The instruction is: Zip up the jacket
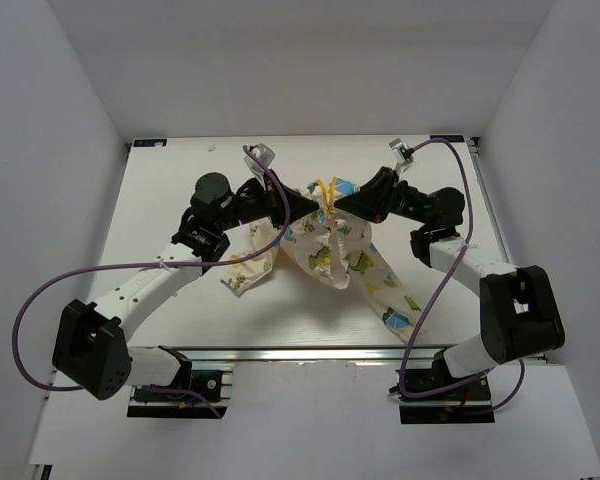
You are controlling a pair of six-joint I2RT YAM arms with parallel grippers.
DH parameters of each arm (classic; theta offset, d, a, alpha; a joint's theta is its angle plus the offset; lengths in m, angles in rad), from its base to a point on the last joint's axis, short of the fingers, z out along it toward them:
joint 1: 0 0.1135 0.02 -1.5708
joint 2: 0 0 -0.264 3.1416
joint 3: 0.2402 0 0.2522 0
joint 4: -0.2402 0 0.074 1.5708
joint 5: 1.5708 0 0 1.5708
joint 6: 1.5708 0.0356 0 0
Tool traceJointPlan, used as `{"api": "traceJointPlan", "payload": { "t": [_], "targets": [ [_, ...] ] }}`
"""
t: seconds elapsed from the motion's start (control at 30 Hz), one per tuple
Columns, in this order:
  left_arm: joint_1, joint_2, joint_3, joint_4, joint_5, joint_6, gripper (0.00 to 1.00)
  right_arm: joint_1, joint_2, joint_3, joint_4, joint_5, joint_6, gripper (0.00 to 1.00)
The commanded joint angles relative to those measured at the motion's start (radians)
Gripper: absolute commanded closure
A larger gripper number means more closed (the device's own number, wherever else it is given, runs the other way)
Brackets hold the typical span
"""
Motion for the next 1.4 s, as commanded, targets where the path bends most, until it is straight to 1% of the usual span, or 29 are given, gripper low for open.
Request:
{"api": "traceJointPlan", "payload": {
  "t": [0.0,0.17,0.33,0.87,1.07,1.23,1.37],
  "targets": [
    [0.000,-0.016,-0.005,0.047,-0.001,-0.015,1.00,-0.005,-0.030,0.039,0.217,-0.018,0.024,1.00],
    [0.000,-0.010,0.004,0.036,-0.024,-0.019,1.00,-0.005,-0.024,0.043,0.237,-0.036,0.044,1.00],
    [0.000,-0.002,0.012,0.036,-0.005,-0.018,1.00,-0.004,-0.026,0.044,0.268,-0.028,0.069,1.00],
    [0.000,0.001,-0.011,0.067,0.044,-0.044,1.00,-0.004,-0.013,0.067,0.251,0.013,0.066,1.00],
    [0.000,-0.005,-0.030,0.111,0.076,-0.072,1.00,-0.005,-0.018,0.071,0.211,0.027,0.040,1.00],
    [0.000,0.016,-0.040,0.151,0.100,-0.114,1.00,-0.005,-0.017,0.076,0.211,0.027,0.040,1.00],
    [0.000,0.010,-0.040,0.143,0.076,-0.119,1.00,-0.005,-0.026,0.060,0.199,0.012,0.030,1.00]
  ]
}}
